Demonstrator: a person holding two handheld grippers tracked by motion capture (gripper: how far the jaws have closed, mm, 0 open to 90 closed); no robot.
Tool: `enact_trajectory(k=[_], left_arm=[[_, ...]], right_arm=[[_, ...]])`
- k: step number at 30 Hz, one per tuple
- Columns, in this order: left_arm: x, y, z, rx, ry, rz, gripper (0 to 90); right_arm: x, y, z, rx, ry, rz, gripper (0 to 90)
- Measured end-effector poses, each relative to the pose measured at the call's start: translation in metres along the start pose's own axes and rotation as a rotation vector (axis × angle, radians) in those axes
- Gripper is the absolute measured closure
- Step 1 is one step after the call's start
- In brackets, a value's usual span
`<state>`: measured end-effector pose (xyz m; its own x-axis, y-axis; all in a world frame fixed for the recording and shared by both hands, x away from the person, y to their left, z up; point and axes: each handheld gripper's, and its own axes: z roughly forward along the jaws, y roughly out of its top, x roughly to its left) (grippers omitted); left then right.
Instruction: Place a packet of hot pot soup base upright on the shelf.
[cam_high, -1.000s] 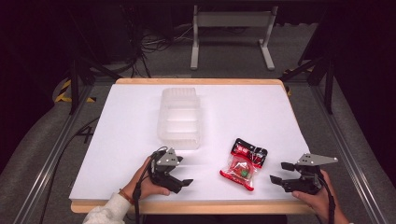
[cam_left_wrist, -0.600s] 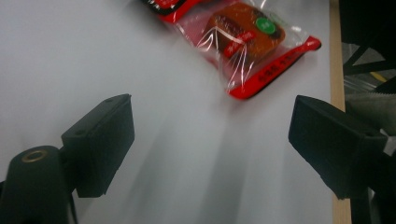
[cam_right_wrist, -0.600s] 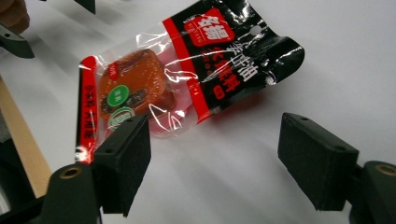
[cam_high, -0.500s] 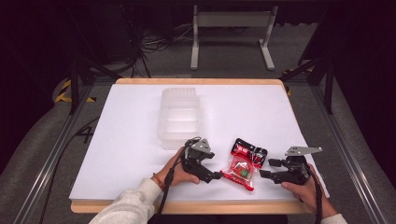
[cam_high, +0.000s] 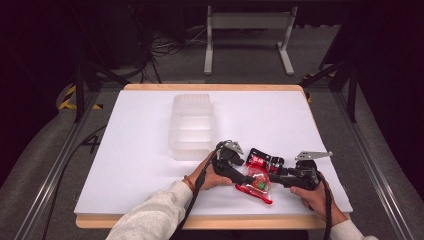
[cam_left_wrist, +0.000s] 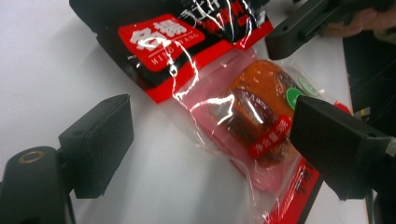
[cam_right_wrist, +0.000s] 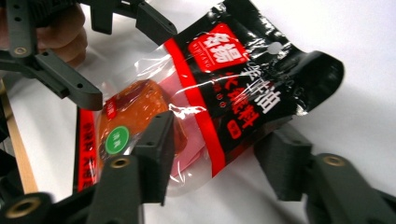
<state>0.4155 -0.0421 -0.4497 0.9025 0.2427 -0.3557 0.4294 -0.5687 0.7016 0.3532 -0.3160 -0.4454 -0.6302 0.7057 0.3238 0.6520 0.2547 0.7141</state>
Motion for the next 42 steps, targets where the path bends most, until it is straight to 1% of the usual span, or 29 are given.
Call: enact_trajectory(k=[2, 3, 4, 5, 6, 7, 8, 9, 10, 12, 14, 15, 17, 18, 19, 21, 22, 23, 24, 25, 26, 28, 29, 32, 34, 37, 42], left_arm=[[-0.001, 0.0, 0.001, 0.003, -0.001, 0.011, 16.2], [-0.001, 0.001, 0.001, 0.004, -0.004, 0.013, 18.3], [-0.002, 0.0, 0.001, 0.001, -0.019, 0.007, 22.8], [-0.003, 0.0, 0.002, 0.003, -0.019, 0.022, 24.9], [-0.003, 0.0, 0.002, 0.003, -0.019, 0.022, 26.4], [-0.004, 0.0, 0.001, -0.008, -0.015, 0.032, 26.4], [-0.006, 0.001, 0.0, -0.017, -0.014, 0.029, 30.5], [-0.006, 0.001, -0.002, -0.027, -0.01, 0.032, 36.3], [-0.009, 0.002, -0.008, -0.049, 0.0, 0.052, 40.7], [-0.013, 0.002, -0.015, -0.064, 0.016, 0.066, 46.7], [-0.018, 0.002, -0.023, -0.085, 0.039, 0.084, 54.8], [-0.018, 0.002, -0.023, -0.085, 0.039, 0.084, 59.2], [-0.024, 0.003, -0.03, -0.082, 0.084, 0.112, 66.8], [-0.029, 0.004, -0.037, -0.101, 0.1, 0.142, 69.4], [-0.031, 0.004, -0.039, -0.104, 0.119, 0.147, 72.9], [-0.034, 0.004, -0.045, -0.112, 0.135, 0.178, 77.6], [-0.035, 0.004, -0.047, -0.116, 0.147, 0.186, 80.1], [-0.035, 0.004, -0.047, -0.116, 0.147, 0.186, 82.0], [-0.036, 0.004, -0.049, -0.118, 0.149, 0.189, 82.0], [-0.037, 0.004, -0.052, -0.131, 0.15, 0.194, 83.6], [-0.038, 0.005, -0.055, -0.142, 0.162, 0.202, 85.1], [-0.041, 0.006, -0.059, -0.155, 0.181, 0.213, 87.2], [-0.042, 0.007, -0.061, -0.164, 0.184, 0.214, 88.8], [-0.045, 0.008, -0.066, -0.172, 0.201, 0.23, 89.3], [-0.046, 0.009, -0.07, -0.191, 0.208, 0.235, 89.5], [-0.048, 0.011, -0.075, -0.197, 0.223, 0.247, 89.5], [-0.049, 0.013, -0.08, -0.208, 0.242, 0.253, 89.5]], right_arm=[[0.0, 0.001, 0.001, -0.008, -0.004, -0.001, 66.8], [0.0, 0.001, 0.0, -0.019, 0.005, 0.001, 70.6], [-0.001, 0.001, -0.001, -0.026, 0.008, -0.001, 74.5], [0.0, 0.002, -0.001, -0.03, 0.007, -0.011, 78.1], [0.0, 0.002, -0.001, -0.03, 0.007, -0.011, 78.1], [0.002, 0.002, -0.003, -0.04, 0.013, -0.026, 81.8], [0.005, 0.002, -0.005, -0.052, 0.017, -0.038, 84.2], [0.009, 0.003, -0.009, -0.07, 0.02, -0.066, 87.4], [0.012, 0.004, -0.011, -0.085, 0.026, -0.076, 88.9], [0.018, 0.006, -0.017, -0.112, 0.022, -0.106, 90.0], [0.025, 0.008, -0.024, -0.141, 0.012, -0.142, 90.0], [0.028, 0.01, -0.027, -0.158, 0.015, -0.156, 90.0], [0.034, 0.013, -0.033, -0.19, 0.008, -0.182, 90.0], [0.037, 0.014, -0.036, -0.203, 0.008, -0.199, 90.0], [0.04, 0.015, -0.038, -0.217, 0.009, -0.211, 90.0], [0.045, 0.017, -0.041, -0.236, 0.003, -0.234, 90.0], [0.048, 0.019, -0.043, -0.246, 0.007, -0.248, 90.0], [0.048, 0.019, -0.043, -0.246, 0.007, -0.248, 90.0], [0.05, 0.02, -0.044, -0.248, 0.006, -0.263, 90.0], [0.053, 0.023, -0.046, -0.248, 0.004, -0.281, 90.0], [0.055, 0.025, -0.048, -0.257, 0.011, -0.292, 90.0], [0.058, 0.027, -0.05, -0.265, 0.019, -0.3, 90.0], [0.06, 0.028, -0.05, -0.268, 0.024, -0.307, 90.0], [0.065, 0.031, -0.051, -0.278, 0.022, -0.329, 90.0], [0.067, 0.033, -0.052, -0.29, 0.025, -0.337, 90.0], [0.069, 0.038, -0.054, -0.297, 0.023, -0.346, 90.0], [0.069, 0.043, -0.053, -0.305, 0.018, -0.356, 90.0]])
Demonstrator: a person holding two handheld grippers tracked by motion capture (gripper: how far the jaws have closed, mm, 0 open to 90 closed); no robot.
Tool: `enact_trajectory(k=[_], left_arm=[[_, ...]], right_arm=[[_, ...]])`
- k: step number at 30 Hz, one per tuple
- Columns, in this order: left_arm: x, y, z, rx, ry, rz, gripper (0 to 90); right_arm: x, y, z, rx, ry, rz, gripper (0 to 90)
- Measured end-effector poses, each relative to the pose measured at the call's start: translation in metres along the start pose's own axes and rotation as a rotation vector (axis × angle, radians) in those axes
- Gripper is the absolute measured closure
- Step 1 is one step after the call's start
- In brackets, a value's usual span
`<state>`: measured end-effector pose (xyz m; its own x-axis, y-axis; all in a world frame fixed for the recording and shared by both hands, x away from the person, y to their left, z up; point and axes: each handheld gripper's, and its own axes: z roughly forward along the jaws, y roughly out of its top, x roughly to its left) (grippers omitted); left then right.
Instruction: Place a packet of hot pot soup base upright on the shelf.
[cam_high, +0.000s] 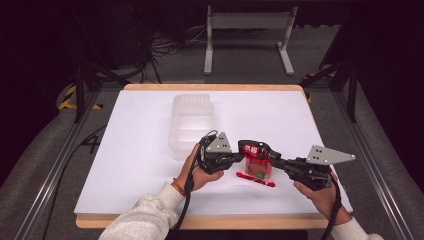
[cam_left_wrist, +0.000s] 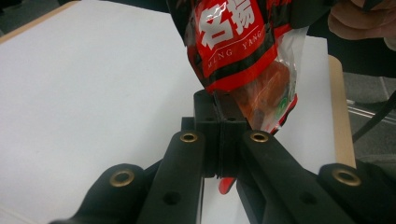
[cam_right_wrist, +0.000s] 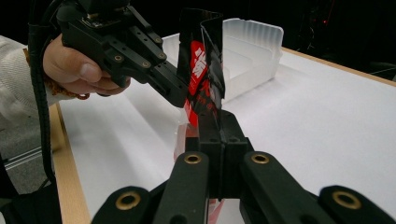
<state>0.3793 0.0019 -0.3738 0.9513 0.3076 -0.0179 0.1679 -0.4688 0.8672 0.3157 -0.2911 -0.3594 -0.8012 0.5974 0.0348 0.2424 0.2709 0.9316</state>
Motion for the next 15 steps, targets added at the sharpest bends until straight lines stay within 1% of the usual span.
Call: enact_trajectory(k=[2, 5, 8, 11, 13, 15], left_arm=[[0.001, 0.001, -0.002, -0.006, 0.004, 0.001, 89.5], [0.002, 0.002, -0.004, -0.008, 0.015, 0.013, 89.1], [0.003, 0.004, -0.006, -0.008, 0.016, 0.011, 89.1], [0.005, 0.008, -0.009, -0.011, 0.031, 0.016, 89.1], [0.007, 0.013, -0.013, -0.013, 0.045, 0.015, 89.1], [0.009, 0.016, -0.017, -0.015, 0.061, 0.027, 89.0]], right_arm=[[0.0, 0.002, 0.001, -0.005, -0.003, -0.004, 90.0], [0.001, 0.006, 0.003, -0.007, -0.004, -0.029, 90.0], [-0.001, 0.008, 0.006, -0.002, -0.008, -0.028, 90.0], [-0.003, 0.011, 0.008, -0.012, -0.011, -0.021, 90.0], [-0.003, 0.016, 0.01, -0.018, -0.016, -0.028, 90.0], [-0.003, 0.021, 0.012, -0.027, -0.025, -0.033, 90.0]])
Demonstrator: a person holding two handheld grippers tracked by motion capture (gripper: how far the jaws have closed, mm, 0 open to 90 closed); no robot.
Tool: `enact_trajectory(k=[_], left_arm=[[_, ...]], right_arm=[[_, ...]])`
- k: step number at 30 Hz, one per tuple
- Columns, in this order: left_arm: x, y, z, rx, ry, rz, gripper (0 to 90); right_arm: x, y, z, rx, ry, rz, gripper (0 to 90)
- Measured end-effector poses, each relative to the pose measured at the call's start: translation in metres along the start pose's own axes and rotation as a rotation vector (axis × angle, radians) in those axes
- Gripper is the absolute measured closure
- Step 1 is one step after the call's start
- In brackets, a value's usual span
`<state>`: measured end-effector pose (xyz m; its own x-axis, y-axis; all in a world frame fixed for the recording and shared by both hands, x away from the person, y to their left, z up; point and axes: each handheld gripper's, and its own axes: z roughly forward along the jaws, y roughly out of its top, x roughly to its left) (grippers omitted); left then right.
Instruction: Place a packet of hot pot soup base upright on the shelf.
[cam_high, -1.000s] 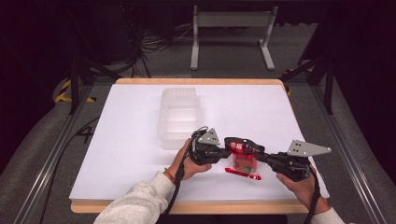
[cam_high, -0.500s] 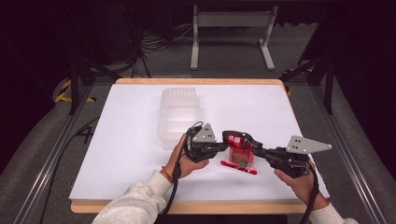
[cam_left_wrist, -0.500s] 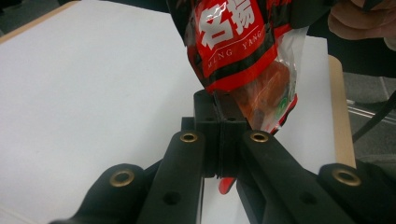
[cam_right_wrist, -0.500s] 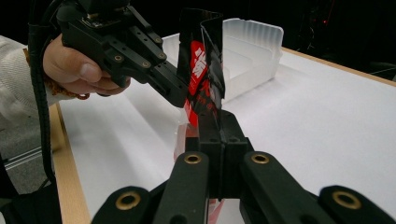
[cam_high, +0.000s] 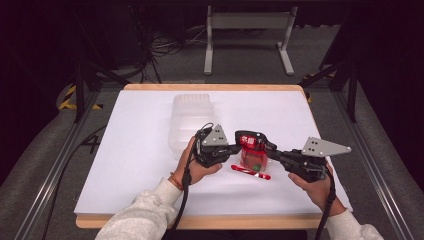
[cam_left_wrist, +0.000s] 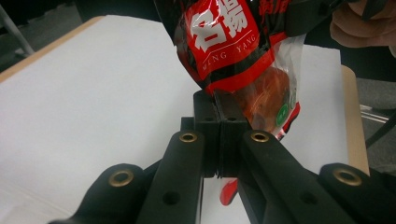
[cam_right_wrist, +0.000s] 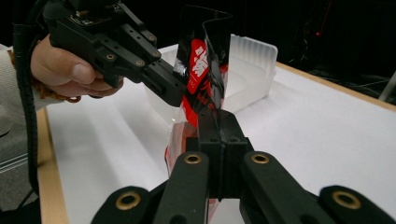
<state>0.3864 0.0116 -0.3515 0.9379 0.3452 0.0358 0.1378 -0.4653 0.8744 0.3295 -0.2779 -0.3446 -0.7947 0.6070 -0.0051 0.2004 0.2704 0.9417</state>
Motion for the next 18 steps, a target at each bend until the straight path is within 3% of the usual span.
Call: enact_trajectory(k=[8, 18], left_arm=[[0.012, 0.008, -0.017, -0.029, 0.044, 0.008, 89.2], [0.029, 0.011, -0.038, -0.065, 0.098, -0.02, 89.6]], right_arm=[[0.0, 0.013, 0.018, -0.017, -0.003, -0.021, 90.0], [-0.003, 0.04, 0.044, -0.041, 0.009, -0.039, 90.0]])
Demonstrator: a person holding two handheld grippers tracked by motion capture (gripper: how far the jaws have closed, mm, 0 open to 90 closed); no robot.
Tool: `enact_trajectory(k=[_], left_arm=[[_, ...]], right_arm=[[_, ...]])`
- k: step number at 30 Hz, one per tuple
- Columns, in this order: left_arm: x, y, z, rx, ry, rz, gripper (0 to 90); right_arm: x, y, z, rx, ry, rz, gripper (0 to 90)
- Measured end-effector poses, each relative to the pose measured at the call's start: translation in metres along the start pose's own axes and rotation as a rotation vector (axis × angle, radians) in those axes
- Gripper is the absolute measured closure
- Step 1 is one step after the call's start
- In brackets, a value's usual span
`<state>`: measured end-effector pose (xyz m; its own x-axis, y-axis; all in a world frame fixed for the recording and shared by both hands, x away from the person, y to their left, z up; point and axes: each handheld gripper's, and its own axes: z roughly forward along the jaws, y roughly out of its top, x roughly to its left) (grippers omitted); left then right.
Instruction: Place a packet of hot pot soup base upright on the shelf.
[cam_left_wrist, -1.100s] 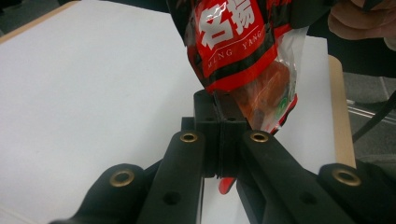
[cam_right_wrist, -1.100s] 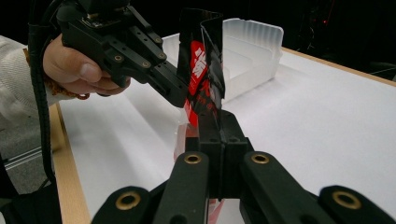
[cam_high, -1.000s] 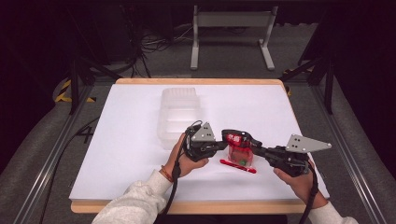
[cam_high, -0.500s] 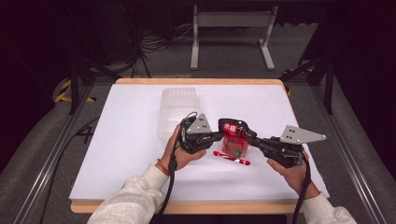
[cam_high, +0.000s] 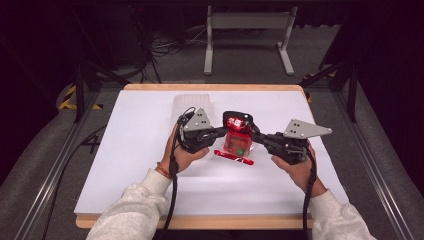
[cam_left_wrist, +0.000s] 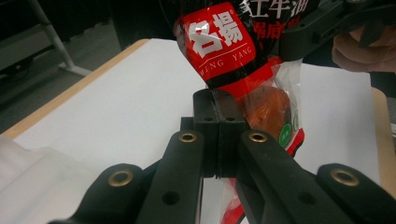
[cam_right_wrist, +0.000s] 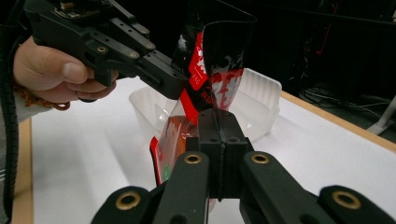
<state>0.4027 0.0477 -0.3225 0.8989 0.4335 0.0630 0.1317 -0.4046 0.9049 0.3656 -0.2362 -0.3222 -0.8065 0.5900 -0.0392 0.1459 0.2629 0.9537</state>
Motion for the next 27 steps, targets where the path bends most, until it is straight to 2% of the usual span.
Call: enact_trajectory(k=[6, 10, 11, 12, 15, 18, 19, 20, 27], left_arm=[[0.014, 0.0, -0.012, -0.01, 0.035, -0.019, 89.5], [0.029, 0.0, -0.02, -0.03, 0.054, -0.036, 89.6], [0.033, 0.0, -0.022, -0.041, 0.071, -0.051, 89.6], [0.033, 0.0, -0.022, -0.041, 0.071, -0.051, 89.7], [0.044, -0.001, -0.028, -0.052, 0.103, -0.06, 89.7], [0.051, -0.002, -0.029, -0.051, 0.118, -0.061, 89.6], [0.057, -0.004, -0.029, -0.054, 0.133, -0.071, 89.7], [0.063, -0.006, -0.029, -0.059, 0.13, -0.085, 89.6], [0.089, -0.009, -0.027, -0.069, 0.162, -0.106, 89.4]], right_arm=[[-0.003, 0.011, 0.017, -0.008, 0.003, -0.011, 90.0], [-0.008, 0.023, 0.035, -0.019, 0.005, -0.023, 90.0], [-0.009, 0.025, 0.037, -0.022, 0.005, -0.023, 90.0], [-0.009, 0.025, 0.037, -0.022, 0.005, -0.023, 90.0], [-0.013, 0.033, 0.051, -0.034, 0.008, -0.023, 90.0], [-0.016, 0.037, 0.059, -0.032, 0.0, -0.026, 90.0], [-0.019, 0.04, 0.069, -0.028, -0.004, -0.034, 90.0], [-0.021, 0.041, 0.072, -0.026, -0.005, -0.031, 90.0], [-0.036, 0.053, 0.101, -0.003, -0.028, -0.043, 90.0]])
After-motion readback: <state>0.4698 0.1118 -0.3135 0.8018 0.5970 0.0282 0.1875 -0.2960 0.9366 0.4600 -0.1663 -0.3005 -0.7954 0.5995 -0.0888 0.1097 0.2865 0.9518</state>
